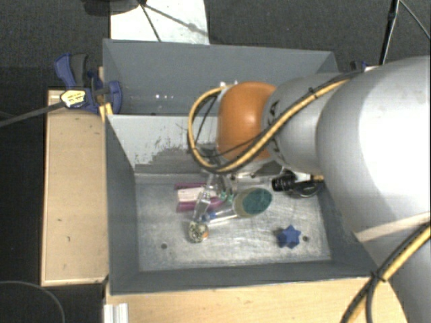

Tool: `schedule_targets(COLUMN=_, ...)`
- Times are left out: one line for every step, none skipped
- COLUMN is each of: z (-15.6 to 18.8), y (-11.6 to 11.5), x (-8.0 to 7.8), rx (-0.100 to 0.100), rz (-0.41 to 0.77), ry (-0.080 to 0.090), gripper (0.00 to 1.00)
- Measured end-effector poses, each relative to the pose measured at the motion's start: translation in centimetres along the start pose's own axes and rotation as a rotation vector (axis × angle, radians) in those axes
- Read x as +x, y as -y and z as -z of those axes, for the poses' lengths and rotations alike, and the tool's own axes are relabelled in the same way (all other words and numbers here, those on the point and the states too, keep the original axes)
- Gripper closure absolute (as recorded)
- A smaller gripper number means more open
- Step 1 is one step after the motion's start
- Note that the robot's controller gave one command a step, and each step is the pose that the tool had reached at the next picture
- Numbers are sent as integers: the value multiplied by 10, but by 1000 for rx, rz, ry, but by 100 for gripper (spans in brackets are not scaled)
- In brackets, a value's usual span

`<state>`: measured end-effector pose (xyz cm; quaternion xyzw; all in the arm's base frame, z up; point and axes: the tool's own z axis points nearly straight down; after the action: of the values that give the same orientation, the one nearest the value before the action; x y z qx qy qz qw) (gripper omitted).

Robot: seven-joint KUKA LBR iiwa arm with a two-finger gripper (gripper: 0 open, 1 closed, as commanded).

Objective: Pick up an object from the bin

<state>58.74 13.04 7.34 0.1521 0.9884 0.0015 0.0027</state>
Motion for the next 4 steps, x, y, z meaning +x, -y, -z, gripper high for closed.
schedule_targets(z=1, y=-1, x=-1, rx=0, rz=0, ry=-1, gripper=0)
schedule_targets(z=3, y=-1, x=-3, rx=-2, rz=-2, ry=6, gripper=100)
schedule_targets(z=49, y=-1, x=-5, rx=0, rz=-3, ry=0, gripper=100)
schedule_targets(z=50, y=-1, x=-6, rx=2, rz=-3, ry=-2, gripper=100)
